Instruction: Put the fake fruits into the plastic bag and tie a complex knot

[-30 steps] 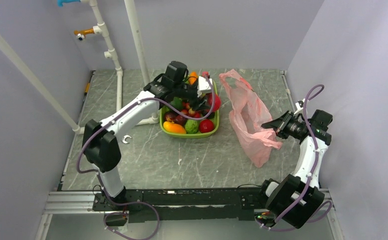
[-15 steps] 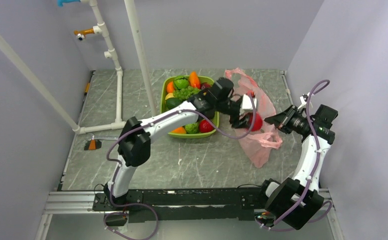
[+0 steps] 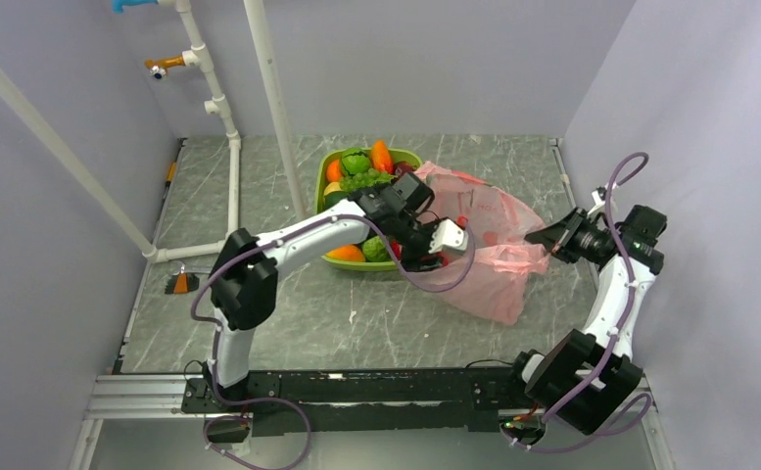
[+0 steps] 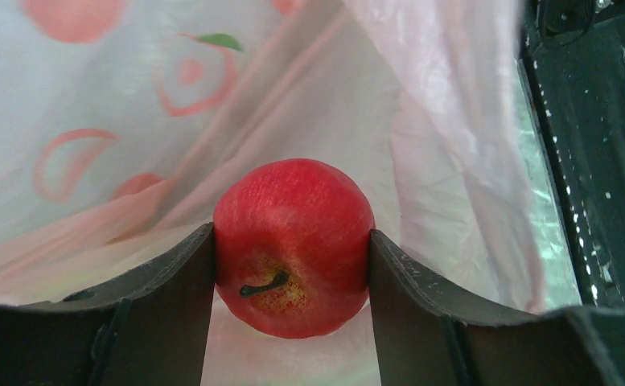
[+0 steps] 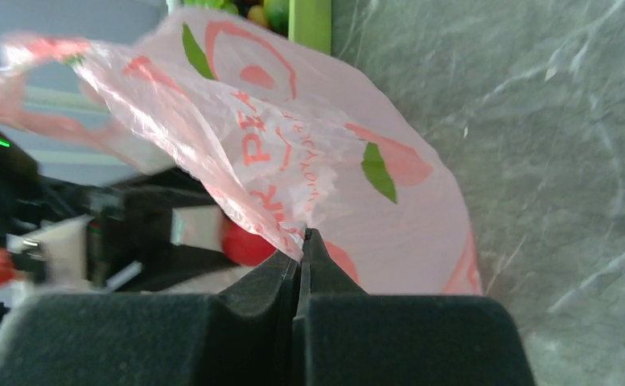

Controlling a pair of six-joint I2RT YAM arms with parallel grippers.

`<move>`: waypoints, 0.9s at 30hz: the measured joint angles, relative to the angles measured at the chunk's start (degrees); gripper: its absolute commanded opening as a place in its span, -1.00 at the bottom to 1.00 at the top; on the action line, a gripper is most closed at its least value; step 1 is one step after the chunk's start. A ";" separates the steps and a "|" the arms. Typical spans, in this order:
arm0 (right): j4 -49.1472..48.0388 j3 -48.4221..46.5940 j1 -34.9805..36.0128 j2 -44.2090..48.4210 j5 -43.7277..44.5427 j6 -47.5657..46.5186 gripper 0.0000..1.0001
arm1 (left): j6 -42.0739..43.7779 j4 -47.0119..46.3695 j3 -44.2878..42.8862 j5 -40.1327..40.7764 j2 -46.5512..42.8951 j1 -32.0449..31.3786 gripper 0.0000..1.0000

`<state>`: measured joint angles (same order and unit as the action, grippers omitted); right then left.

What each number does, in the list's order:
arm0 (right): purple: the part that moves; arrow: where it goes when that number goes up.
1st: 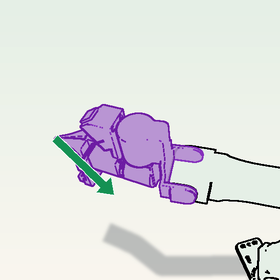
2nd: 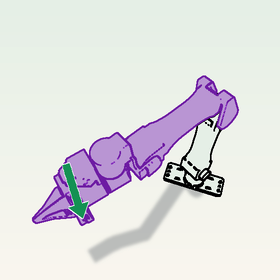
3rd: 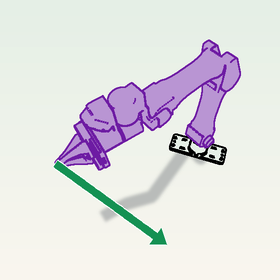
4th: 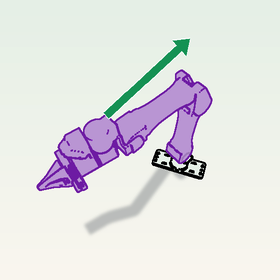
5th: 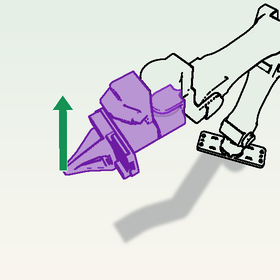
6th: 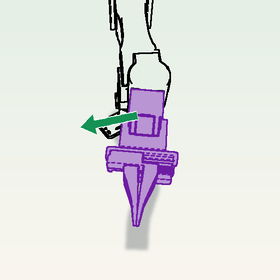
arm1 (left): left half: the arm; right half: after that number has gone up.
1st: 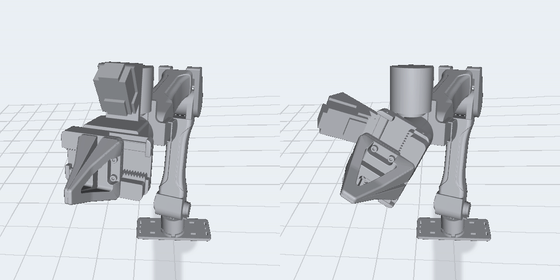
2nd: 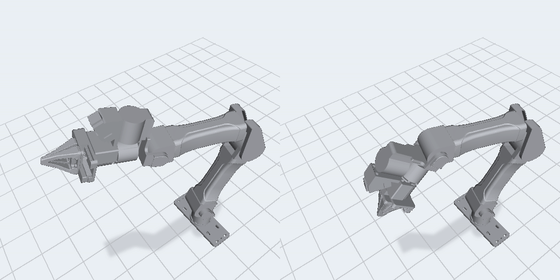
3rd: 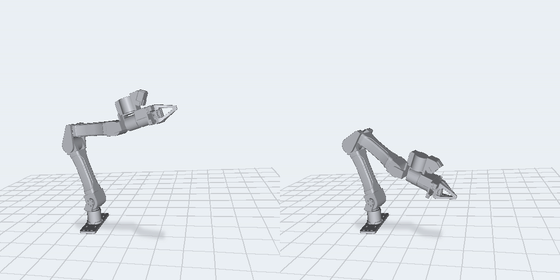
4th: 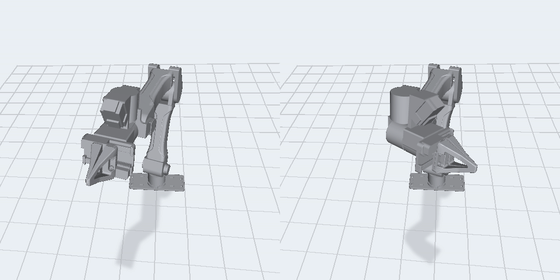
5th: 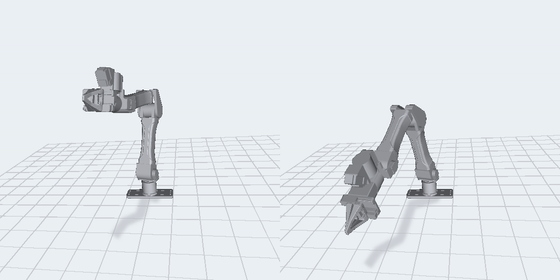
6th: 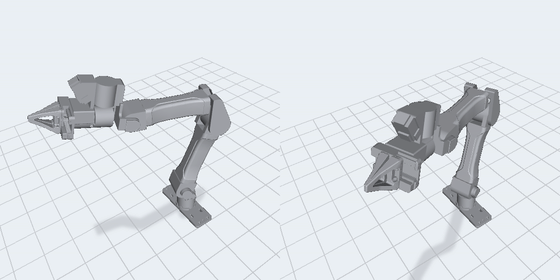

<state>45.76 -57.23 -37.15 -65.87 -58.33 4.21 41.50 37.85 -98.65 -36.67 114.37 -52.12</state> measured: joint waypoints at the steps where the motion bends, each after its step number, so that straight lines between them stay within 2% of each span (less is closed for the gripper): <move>1: -0.20 1.25 0.46 0.33 0.07 0.07 -1.00 | 0.83 1.25 -0.28 0.44 -1.01 0.46 -0.44; 5: -2.08 7.04 3.23 1.81 0.96 1.73 -1.00 | 2.49 4.57 -4.63 1.73 -1.88 1.97 -0.21; 12: -4.42 9.09 4.09 2.01 4.94 2.21 -1.00 | 0.07 3.34 -12.68 1.36 3.69 1.68 -0.22; 17: -5.64 9.22 4.09 1.92 9.14 1.14 -1.00 | -2.60 1.18 -14.62 2.19 9.33 1.33 -0.12; 25: -6.47 10.71 4.09 1.11 12.02 0.22 -1.00 | -5.38 -1.60 -13.97 5.51 11.67 -0.13 0.97; 27: -6.51 10.78 4.09 1.05 12.02 0.04 -1.00 | -6.86 -2.80 -13.97 5.29 11.06 -0.22 0.99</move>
<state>39.24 -46.46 -33.06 -64.82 -46.30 4.25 34.63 35.05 -112.62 -31.38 125.43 -52.34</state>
